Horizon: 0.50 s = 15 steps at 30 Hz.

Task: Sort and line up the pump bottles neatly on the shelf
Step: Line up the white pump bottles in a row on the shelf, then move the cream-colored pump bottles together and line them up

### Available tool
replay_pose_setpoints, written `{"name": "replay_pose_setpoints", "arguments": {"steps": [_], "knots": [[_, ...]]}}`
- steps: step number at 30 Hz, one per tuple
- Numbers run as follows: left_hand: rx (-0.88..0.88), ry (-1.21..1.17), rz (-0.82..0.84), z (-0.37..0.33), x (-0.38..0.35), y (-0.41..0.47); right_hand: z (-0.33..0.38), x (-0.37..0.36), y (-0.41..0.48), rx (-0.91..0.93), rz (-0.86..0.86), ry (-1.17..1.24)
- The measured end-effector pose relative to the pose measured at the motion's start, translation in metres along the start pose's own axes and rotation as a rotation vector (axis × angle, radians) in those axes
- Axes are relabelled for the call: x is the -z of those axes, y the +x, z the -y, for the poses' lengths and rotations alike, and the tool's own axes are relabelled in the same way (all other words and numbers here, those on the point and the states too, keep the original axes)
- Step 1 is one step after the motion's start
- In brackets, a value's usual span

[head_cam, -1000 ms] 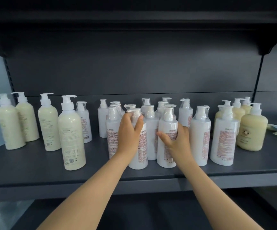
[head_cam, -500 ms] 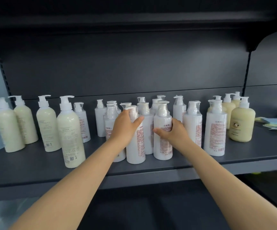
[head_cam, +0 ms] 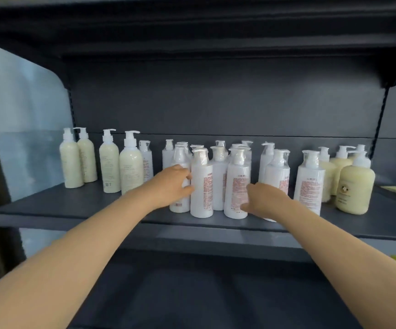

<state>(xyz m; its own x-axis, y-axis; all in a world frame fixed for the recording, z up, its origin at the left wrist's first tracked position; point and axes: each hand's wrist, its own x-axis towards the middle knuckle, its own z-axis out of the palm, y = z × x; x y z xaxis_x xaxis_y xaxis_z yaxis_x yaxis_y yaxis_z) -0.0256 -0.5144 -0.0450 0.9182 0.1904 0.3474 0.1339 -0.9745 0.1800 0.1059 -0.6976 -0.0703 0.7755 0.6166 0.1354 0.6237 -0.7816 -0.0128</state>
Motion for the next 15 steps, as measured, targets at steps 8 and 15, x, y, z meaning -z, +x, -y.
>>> {"name": "replay_pose_setpoints", "arguments": {"steps": [8, 15], "knots": [[0.207, 0.439, 0.197, 0.017, 0.030, -0.098, 0.035, 0.012, -0.052, 0.297, -0.015, -0.300], [0.346, 0.514, 0.131, 0.027, 0.089, -0.155, 0.104, 0.052, -0.071, 0.499, -0.154, -0.219]]}}
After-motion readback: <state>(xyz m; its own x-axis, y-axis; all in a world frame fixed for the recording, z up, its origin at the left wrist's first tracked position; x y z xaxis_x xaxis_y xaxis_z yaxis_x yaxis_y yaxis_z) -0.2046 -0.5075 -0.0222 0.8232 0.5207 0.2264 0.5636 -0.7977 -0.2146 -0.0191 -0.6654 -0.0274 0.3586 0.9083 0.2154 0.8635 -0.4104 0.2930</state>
